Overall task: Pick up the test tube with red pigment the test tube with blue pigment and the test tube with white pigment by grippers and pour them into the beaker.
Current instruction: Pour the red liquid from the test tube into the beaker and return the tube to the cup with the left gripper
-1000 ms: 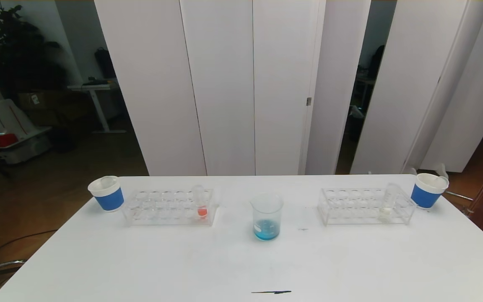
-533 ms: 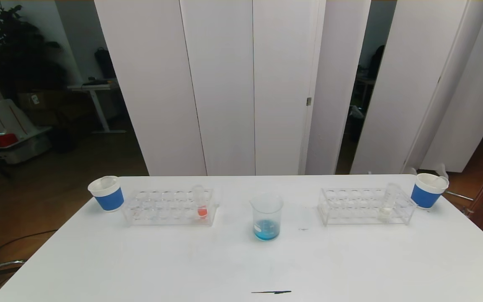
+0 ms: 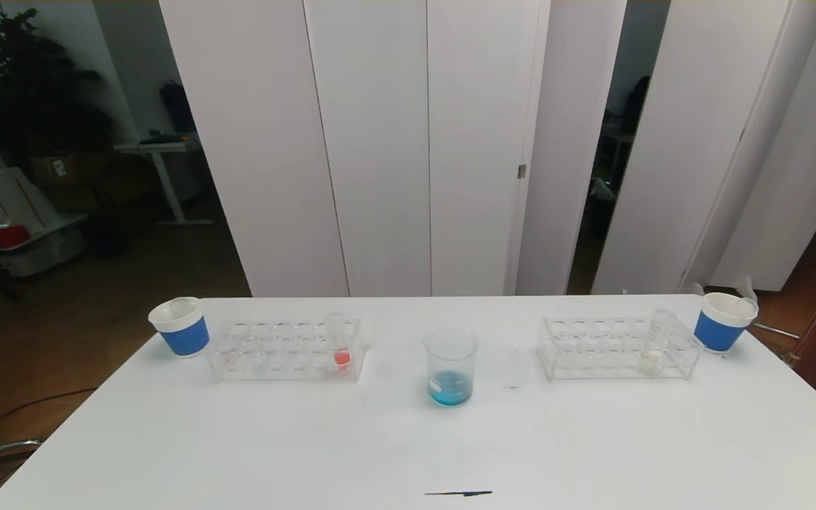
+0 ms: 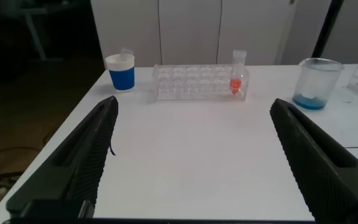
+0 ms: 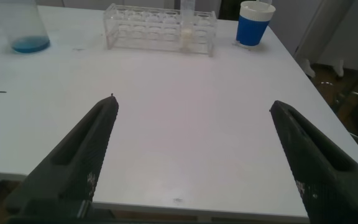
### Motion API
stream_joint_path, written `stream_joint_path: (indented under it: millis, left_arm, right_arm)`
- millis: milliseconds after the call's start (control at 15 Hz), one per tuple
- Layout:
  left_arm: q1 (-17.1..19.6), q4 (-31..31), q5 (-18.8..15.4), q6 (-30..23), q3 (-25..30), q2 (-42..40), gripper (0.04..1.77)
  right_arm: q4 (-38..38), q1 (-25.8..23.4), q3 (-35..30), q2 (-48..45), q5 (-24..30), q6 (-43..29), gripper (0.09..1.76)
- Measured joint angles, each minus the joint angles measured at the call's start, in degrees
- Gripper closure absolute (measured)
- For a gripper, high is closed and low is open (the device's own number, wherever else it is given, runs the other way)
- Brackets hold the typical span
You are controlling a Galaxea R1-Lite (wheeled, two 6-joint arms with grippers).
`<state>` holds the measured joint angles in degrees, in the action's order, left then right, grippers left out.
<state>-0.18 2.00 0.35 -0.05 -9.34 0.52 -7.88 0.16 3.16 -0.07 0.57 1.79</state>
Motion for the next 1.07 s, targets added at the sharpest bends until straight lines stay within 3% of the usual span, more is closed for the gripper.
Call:
stream_joint_path:
  millis: [200, 467, 800, 1067]
  left_arm:
    - [-0.22, 1.57, 0.02, 0.02, -10.29, 5.58, 0.06]
    - [-0.69, 0.76, 0.44, -0.30, -21.91, 19.94, 0.06]
    - [-0.87, -7.23, 0.41, -0.48, -34.38, 43.54, 0.06]
    - [-4.24, -14.04, 0.44, -0.99, -40.06, 60.59, 0.06]
  right_arm:
    - [0.00, 0.00, 0.01, 0.00, 0.02, 0.00, 0.10]
    - [0.02, 0.00, 0.01, 0.00, 0.02, 0.02, 0.10]
    - [0.02, 0.00, 0.00, 0.00, 0.02, 0.02, 0.10]
    - [0.02, 0.00, 0.00, 0.00, 0.02, 0.02, 0.10]
